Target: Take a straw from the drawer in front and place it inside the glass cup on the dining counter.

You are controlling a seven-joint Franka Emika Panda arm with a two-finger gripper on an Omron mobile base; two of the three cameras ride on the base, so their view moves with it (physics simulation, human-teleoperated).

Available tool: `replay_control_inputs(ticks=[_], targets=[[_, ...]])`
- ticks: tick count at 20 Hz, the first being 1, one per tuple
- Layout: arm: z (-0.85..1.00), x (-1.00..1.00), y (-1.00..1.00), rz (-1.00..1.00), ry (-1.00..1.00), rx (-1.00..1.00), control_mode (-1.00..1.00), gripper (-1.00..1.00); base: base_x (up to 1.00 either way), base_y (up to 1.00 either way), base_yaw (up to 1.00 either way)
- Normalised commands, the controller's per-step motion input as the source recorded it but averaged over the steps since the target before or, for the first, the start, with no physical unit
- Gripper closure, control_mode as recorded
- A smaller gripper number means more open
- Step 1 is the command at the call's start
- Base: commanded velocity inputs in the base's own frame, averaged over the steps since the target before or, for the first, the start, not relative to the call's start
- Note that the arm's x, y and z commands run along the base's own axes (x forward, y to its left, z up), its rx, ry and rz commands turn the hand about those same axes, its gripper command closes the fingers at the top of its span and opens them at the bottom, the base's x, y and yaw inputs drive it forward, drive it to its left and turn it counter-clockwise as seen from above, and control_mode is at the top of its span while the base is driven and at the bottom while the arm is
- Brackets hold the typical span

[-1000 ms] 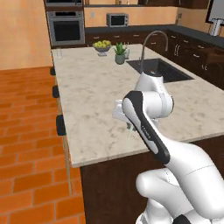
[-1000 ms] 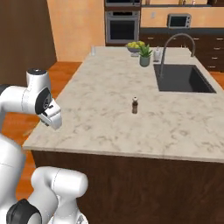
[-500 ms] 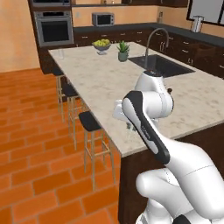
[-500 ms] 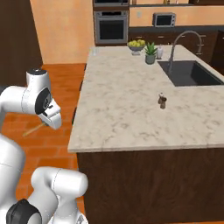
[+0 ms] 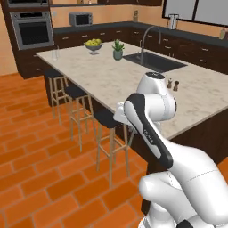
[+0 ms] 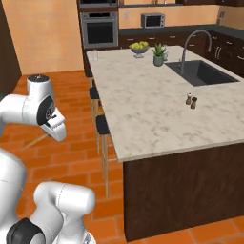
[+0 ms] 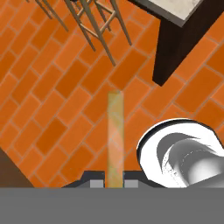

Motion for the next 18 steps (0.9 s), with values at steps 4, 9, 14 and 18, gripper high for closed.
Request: replay_control_inputs(ticks=[4,9,14,18], targets=[[0.0,0.0,0.0,0.0,0.0,0.0,1.0,1.0,0.22,1.0,-0.4],[0.0,0.0,0.0,0.0,0.0,0.0,1.0,1.0,0.34,1.0,-0.42],[0.0,0.0,0.0,0.0,0.0,0.0,1.0,1.0,0.41,1.0,-0.42],[0.0,0.0,0.0,0.0,0.0,0.0,1.0,1.0,0.33,1.0,-0.41]])
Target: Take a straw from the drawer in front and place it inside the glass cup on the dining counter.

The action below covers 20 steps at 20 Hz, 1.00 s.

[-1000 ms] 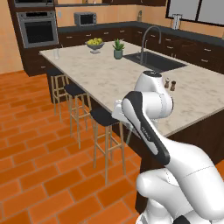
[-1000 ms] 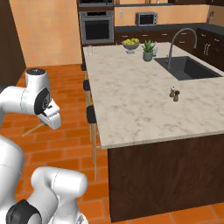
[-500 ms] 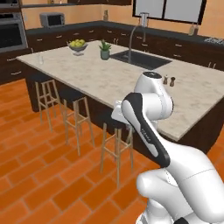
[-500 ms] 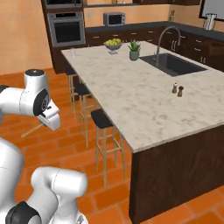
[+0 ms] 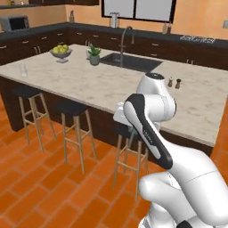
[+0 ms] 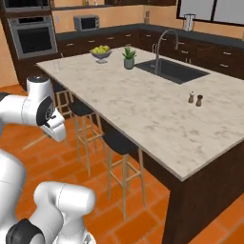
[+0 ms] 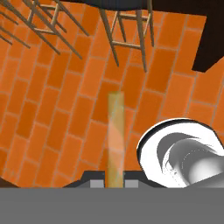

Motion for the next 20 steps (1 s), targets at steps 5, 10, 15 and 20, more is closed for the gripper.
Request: replay_control_inputs(ticks=[5,10,15,20], targets=[[0.0,0.0,0.0,0.0,0.0,0.0,1.0,1.0,0.28,1.0,-0.4],[0.0,0.0,0.0,0.0,0.0,0.0,1.0,1.0,0.26,1.0,-0.39],[0.0,0.0,0.0,0.0,0.0,0.0,1.0,1.0,0.25,1.0,-0.38],[0.0,0.0,0.0,0.0,0.0,0.0,1.0,1.0,0.06,1.0,-0.32]])
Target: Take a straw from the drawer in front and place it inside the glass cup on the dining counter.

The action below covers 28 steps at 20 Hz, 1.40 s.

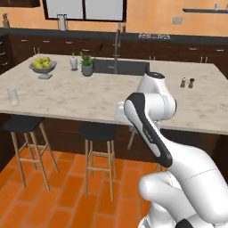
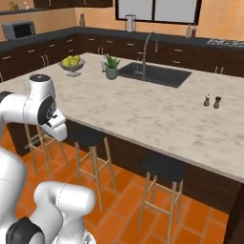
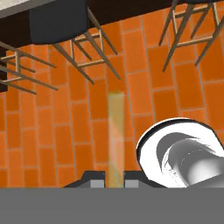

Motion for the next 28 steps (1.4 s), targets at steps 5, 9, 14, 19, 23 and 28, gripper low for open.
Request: replay_control_inputs(ticks=[5,9,14,19,23,28], targets=[[0.0,0.0,0.0,0.0,0.0,0.0,1.0,1.0,0.0,1.0,-0.23],[0.0,0.0,0.0,0.0,0.0,0.0,1.0,1.0,0.0,1.0,-0.2],[0.0,0.0,0.0,0.0,0.0,0.0,1.0,1.0,0.01,1.0,-0.21],[0.0,0.0,0.0,0.0,0.0,0.0,1.0,1.0,0.09,1.0,-0.23],[0.0,0.0,0.0,0.0,0.0,0.0,1.0,1.0,0.11,1.0,-0.23],[0.0,0.0,0.0,0.0,0.0,0.0,1.0,1.0,0.25,0.95,-0.22]])
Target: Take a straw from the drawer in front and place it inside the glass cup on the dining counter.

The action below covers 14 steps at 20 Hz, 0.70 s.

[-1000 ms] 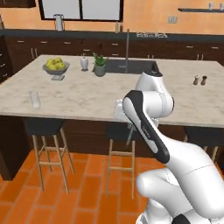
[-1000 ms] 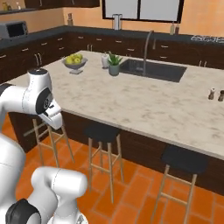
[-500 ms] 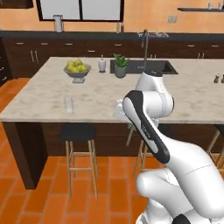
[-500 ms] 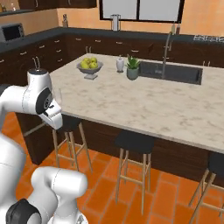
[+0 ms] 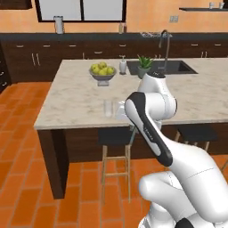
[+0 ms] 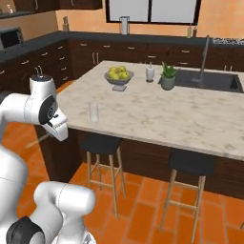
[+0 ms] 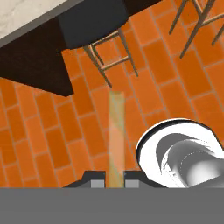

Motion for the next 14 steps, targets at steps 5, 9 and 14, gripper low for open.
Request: replay_control_inputs(ticks=[5,9,14], targets=[[0.0,0.0,0.0,0.0,0.0,0.0,1.0,1.0,0.61,0.65,-0.22],[0.0,0.0,0.0,0.0,0.0,0.0,1.0,1.0,0.81,0.33,-0.24],[0.0,0.0,0.0,0.0,0.0,0.0,1.0,1.0,0.88,0.13,-0.16]])
